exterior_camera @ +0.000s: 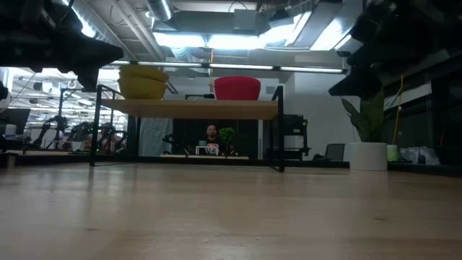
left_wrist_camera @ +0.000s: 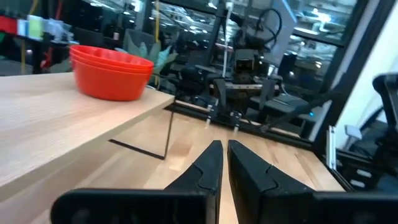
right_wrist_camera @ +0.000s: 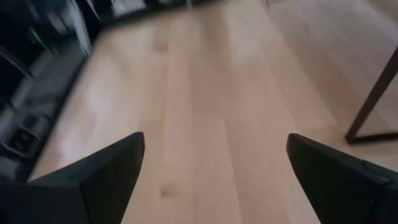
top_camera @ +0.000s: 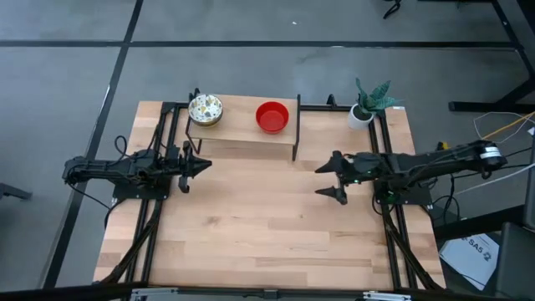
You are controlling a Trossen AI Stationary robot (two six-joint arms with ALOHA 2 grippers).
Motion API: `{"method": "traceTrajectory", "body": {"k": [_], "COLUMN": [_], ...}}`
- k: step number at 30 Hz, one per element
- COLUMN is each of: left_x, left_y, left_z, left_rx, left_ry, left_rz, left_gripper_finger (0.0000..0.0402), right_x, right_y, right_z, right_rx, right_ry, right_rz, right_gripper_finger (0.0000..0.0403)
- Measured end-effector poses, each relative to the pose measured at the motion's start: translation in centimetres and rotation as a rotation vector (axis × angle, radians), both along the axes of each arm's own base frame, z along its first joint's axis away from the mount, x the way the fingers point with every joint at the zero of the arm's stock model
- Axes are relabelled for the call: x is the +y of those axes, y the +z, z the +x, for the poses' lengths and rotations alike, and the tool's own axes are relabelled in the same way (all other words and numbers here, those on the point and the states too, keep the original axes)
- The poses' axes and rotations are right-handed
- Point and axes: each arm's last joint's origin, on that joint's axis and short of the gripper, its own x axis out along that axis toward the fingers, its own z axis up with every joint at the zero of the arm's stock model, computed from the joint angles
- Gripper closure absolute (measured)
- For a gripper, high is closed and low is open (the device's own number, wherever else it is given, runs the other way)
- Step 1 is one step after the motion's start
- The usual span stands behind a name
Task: Pick & Place Mini bowls
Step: Return to Home Position
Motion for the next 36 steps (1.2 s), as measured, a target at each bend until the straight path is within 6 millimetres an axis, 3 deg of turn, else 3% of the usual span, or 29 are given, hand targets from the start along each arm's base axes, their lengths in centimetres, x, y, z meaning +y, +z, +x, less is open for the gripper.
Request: {"method": "traceTrajectory", "body": {"k": [7,17,24,29,36], "left_x": [-0.1,-0.2,-0.2,-0.2,-0.2], "left_y": [-0.2,-0.5,-0.5,-0.5,-0.5], "left_z": [0.0,0.1,0.1,0.1,0.1], "left_rx": [0.013,0.039,0.039,0.039,0.039], "left_ry": [-0.031,-0.082,-0.082,-0.082,-0.082], "left_rz": [-0.079,-0.082,-0.09,-0.09,-0.09], "left_gripper_finger": [0.0379,0.0377,0.0382,0.0378,0.038], "right_x": [-0.3,-0.6,-1.2,-1.2,-1.3], "right_y": [-2.9,-6.2,-6.6,-6.1,-5.6], "right_z": [-2.6,-4.7,-5.6,-6.0,-6.3], "right_rx": [-0.203,-0.23,-0.173,-0.217,-0.264], "right_ry": [-0.022,-0.055,-0.202,-0.195,-0.21], "right_rz": [0.062,-0.005,-0.157,-0.242,-0.231], "right_gripper_finger": [0.0014,0.0014,0.0014,0.0014,0.0014]}}
